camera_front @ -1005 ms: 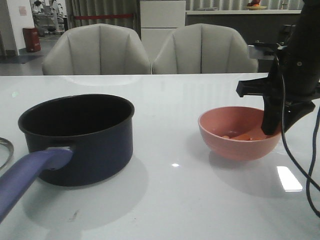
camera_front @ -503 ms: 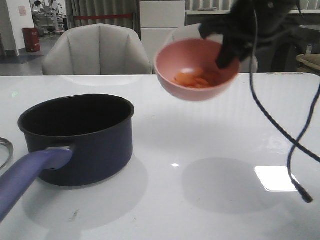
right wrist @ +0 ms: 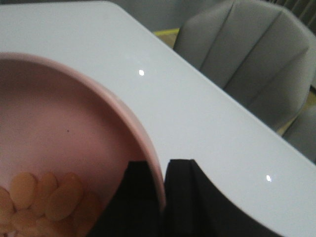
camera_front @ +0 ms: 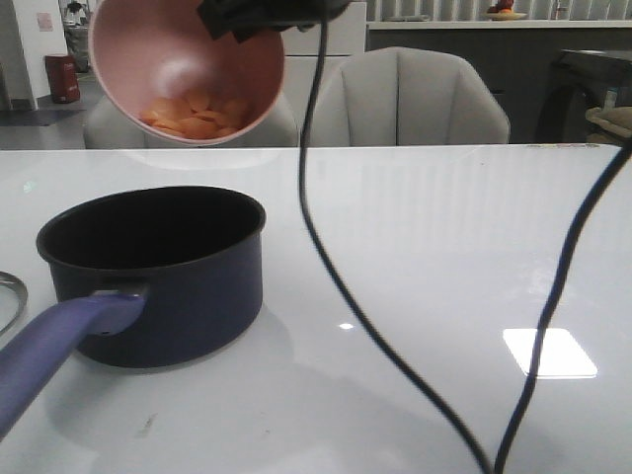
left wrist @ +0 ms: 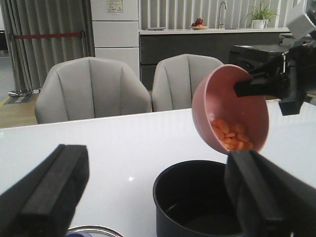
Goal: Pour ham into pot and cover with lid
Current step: 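Lift the pink bowl and carry it over the saucepan, then tilt the bowl with the right gripper to pour ham into saucepan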
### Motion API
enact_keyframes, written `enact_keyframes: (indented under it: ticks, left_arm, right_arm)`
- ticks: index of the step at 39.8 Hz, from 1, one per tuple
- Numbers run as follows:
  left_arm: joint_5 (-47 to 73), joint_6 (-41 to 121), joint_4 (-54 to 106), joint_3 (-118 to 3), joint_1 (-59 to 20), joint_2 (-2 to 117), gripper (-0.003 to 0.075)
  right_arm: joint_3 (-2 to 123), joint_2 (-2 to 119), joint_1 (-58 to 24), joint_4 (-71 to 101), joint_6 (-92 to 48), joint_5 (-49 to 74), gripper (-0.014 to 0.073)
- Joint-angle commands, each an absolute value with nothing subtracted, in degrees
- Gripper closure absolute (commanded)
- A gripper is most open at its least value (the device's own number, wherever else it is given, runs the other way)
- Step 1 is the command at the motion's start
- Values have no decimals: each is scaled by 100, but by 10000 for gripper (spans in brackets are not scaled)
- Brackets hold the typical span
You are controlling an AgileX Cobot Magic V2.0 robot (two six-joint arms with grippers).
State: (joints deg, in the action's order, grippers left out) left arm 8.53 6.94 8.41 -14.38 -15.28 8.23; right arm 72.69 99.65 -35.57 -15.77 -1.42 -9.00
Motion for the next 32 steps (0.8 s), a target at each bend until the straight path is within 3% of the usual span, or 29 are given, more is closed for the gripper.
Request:
enact_keyframes:
  ticks: [1, 17, 32]
  left_arm:
    - [456, 684, 864, -1602, -1569, 892, 115]
    - [465, 684, 864, -1602, -1569, 892, 115]
    - [476, 684, 915, -1602, -1569, 892, 115]
  right_arm:
    - [7295, 9861, -3547, -1615, -320, -2580, 459]
    - [6438, 10965, -3916, -55, -3540, -7464, 459]
    - [6520, 11141, -4090, -423, -4858, -7462, 459]
